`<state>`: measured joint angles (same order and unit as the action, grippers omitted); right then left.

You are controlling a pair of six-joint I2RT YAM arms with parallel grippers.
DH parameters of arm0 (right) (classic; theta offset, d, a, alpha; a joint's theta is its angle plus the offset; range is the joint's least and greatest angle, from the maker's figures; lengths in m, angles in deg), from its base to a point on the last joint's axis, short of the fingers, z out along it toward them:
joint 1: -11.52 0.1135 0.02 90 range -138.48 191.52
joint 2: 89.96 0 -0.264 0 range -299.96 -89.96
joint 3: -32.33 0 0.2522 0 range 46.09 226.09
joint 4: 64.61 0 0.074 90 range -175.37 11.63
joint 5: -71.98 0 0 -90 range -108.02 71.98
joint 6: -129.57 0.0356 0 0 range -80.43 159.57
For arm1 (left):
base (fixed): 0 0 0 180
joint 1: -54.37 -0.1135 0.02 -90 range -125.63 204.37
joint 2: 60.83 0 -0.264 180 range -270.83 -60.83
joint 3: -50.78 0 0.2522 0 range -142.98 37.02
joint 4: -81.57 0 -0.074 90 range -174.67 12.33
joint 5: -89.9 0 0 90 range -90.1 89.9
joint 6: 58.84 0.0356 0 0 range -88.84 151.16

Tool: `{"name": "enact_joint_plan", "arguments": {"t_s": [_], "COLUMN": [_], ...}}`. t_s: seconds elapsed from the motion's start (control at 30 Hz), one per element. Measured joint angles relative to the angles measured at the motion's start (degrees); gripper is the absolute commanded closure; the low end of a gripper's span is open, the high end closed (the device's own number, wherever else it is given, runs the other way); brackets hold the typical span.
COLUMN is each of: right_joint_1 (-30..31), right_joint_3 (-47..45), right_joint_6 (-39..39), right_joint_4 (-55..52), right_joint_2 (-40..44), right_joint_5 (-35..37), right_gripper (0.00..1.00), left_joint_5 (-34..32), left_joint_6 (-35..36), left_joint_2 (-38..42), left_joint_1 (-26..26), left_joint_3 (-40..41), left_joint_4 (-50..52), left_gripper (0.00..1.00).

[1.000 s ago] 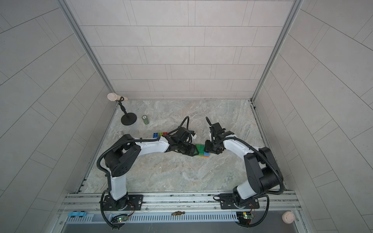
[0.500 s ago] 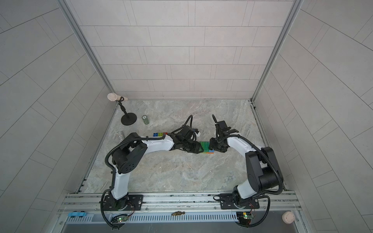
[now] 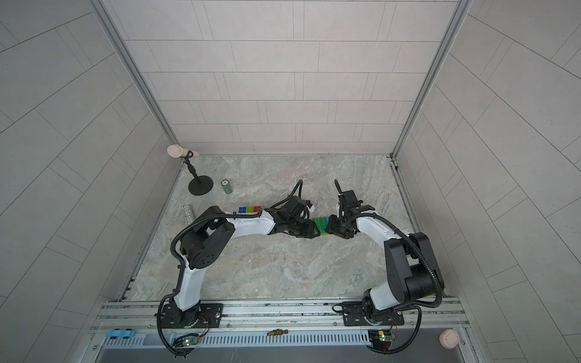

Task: Assemble a rectangle with lego
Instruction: Adjust the lego brick at the center of the board.

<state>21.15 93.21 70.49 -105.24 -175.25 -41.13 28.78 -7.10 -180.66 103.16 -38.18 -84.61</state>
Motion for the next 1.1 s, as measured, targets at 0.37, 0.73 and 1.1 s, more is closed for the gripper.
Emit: {"name": "enact_joint_plan", "arguments": {"t_s": [0.37,0.73,1.1], "right_joint_1": [-3.69,-3.93,-4.63], "right_joint_3": [3.06,6.47,8.17], "right_joint_6": [0.0,0.5,0.24], "right_joint_4": [4.11,7.43,2.58], "right_joint_2": [-4.39,-8.83,-4.24], "right_joint_5": [-1.33,-2.75,-2.75], "right_gripper": [0.53,0.54,0.38], "left_joint_5": [-2.16,-3.21,-5.33], "left_joint_6": [0.02,2.19,6.45], "left_joint_2": [-4.52,-5.25,1.9], "left_joint_1": [-0.39,-1.81,-2.16], "left_joint_3": [-6.71,-8.37,-6.16], "left_joint_4": [1.05,3.1,5.49], "left_gripper": [0.57,0.52,0.32]}}
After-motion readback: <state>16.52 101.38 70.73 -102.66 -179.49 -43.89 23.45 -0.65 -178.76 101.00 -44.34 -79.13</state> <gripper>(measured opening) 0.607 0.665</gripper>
